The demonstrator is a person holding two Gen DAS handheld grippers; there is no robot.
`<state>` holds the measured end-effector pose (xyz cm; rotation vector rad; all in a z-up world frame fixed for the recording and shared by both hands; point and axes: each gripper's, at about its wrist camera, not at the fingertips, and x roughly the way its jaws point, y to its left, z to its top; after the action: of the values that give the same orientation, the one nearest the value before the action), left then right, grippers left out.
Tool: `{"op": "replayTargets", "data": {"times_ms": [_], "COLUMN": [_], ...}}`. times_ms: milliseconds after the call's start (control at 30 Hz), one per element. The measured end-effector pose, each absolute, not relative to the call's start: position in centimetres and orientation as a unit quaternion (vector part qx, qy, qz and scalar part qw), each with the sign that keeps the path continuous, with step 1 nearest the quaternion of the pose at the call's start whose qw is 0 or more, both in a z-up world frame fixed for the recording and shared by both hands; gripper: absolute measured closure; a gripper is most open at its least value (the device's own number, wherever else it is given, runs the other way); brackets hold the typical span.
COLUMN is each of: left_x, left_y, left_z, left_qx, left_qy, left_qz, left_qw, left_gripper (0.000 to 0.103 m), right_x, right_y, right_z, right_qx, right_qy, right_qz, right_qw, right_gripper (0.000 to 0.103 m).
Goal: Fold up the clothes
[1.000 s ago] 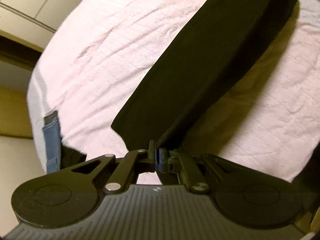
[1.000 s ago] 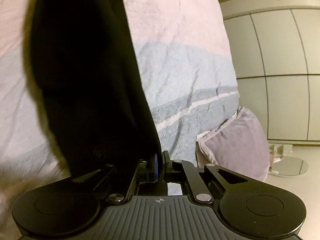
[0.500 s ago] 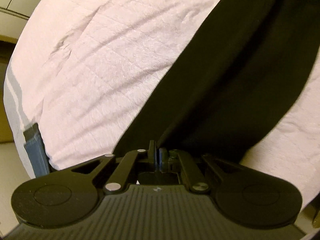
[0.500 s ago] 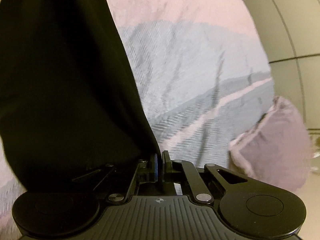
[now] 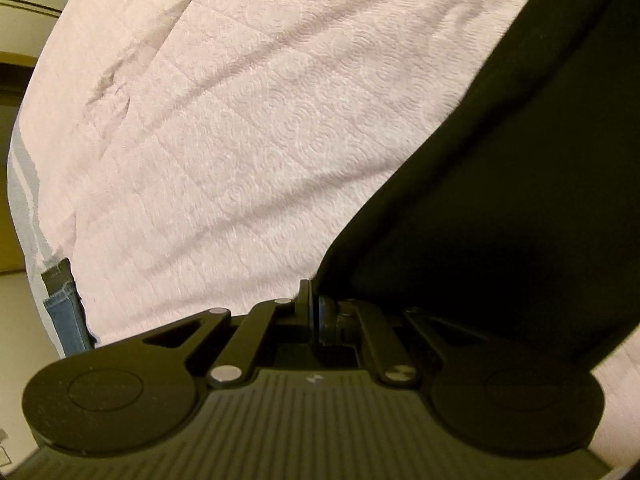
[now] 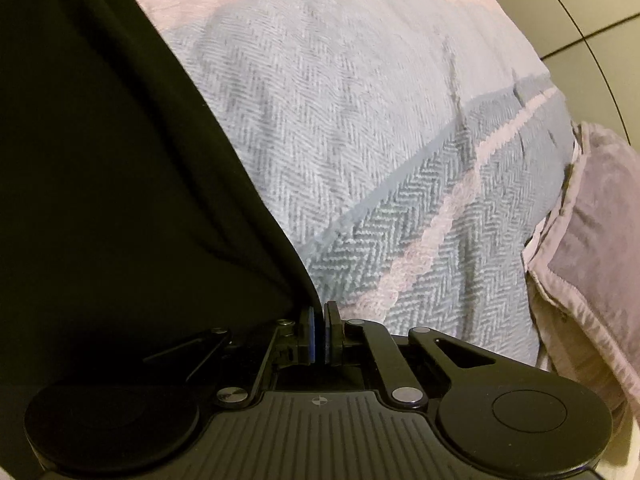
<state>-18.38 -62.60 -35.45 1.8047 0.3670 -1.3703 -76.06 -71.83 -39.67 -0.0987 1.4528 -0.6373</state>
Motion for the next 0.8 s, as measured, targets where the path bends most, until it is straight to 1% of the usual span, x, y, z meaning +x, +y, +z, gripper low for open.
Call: {"op": "replayTargets", "data": {"times_ms": [200, 233, 300, 367, 400, 433, 533, 633, 800], "left_x": [-18.5, -18.6, -18.5, -18.1, -17.9, -17.6, -16.7, -15.6, -12.6], "left_y": [-63.3, -63.1, -62.9, -62.6, -62.4, -62.2, -61.2, -59.5, -56.0], "left_z": [-36.8, -37.1, -37.6, -37.6, -37.3, -37.0, -35.6, -33.7, -30.4], "left_qx": [0.72, 0.723, 0.732, 0.739, 0.741, 0.742, 0.744, 0.743, 0.746], "left_qy": [0.138, 0.135, 0.128, 0.119, 0.115, 0.111, 0.1, 0.09, 0.084], "left_qz": [-0.536, -0.533, -0.522, -0.51, -0.509, -0.507, -0.506, -0.5, -0.468], "left_qw": [0.419, 0.418, 0.419, 0.423, 0.423, 0.424, 0.425, 0.435, 0.467], "left_gripper": [0.1, 0.099, 0.095, 0.082, 0.079, 0.075, 0.068, 0.064, 0.064], "right_x": [-76.1, -76.0, -76.0, -75.9, -75.8, -75.7, -76.0, -75.2, -72.3], "right_y": [-72.4, -72.3, -72.0, -71.4, -71.1, -70.8, -69.9, -67.3, -61.7], "right_z": [-40.5, -40.6, -40.7, -40.5, -40.3, -40.2, -37.4, -35.1, -33.0], "right_qx": [-0.042, -0.041, -0.052, -0.079, -0.097, -0.114, -0.065, -0.037, -0.001], "right_qy": [0.645, 0.643, 0.644, 0.653, 0.66, 0.666, 0.634, 0.6, 0.557], "right_qz": [-0.306, -0.311, -0.315, -0.335, -0.353, -0.37, -0.413, -0.421, -0.399], "right_qw": [0.699, 0.698, 0.695, 0.674, 0.656, 0.638, 0.651, 0.679, 0.728], "right_gripper": [0.101, 0.101, 0.099, 0.081, 0.058, 0.043, 0.042, 0.042, 0.041]}}
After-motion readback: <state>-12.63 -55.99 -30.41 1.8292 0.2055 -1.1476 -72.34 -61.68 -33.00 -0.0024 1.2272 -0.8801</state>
